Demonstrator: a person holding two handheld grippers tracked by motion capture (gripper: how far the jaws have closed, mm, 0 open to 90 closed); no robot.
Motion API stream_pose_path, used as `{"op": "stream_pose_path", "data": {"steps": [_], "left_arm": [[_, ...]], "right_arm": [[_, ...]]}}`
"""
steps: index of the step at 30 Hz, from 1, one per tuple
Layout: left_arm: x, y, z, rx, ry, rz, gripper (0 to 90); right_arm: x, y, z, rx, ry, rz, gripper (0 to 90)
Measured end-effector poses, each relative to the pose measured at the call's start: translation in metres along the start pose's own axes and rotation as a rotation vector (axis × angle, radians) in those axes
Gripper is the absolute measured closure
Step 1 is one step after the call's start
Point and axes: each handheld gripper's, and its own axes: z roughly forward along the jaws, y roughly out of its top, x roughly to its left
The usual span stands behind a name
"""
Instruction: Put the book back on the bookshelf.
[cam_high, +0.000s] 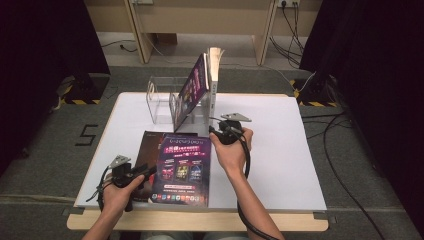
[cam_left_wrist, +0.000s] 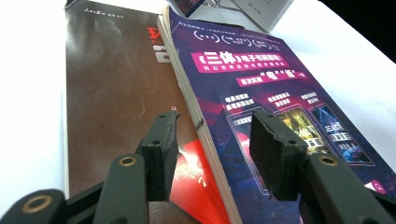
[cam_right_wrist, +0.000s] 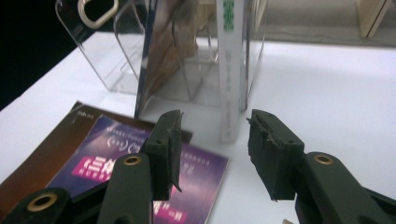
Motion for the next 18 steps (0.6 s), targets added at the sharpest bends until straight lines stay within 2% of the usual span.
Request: {"op": "stream_pose_path", "data": {"steps": [5,18], "left_arm": [[-0.002,0.000,0.001,0.003,-0.006,0.006,51.2],[-0.003,-0.001,0.004,0.015,-0.018,0.007,51.0]], "right_arm": [[-0.001,-0.017,0.004,0.050,0.019,0.015,54.2],[0.001,-0.050,0.013,0.134,0.056,0.038,54.2]]}}
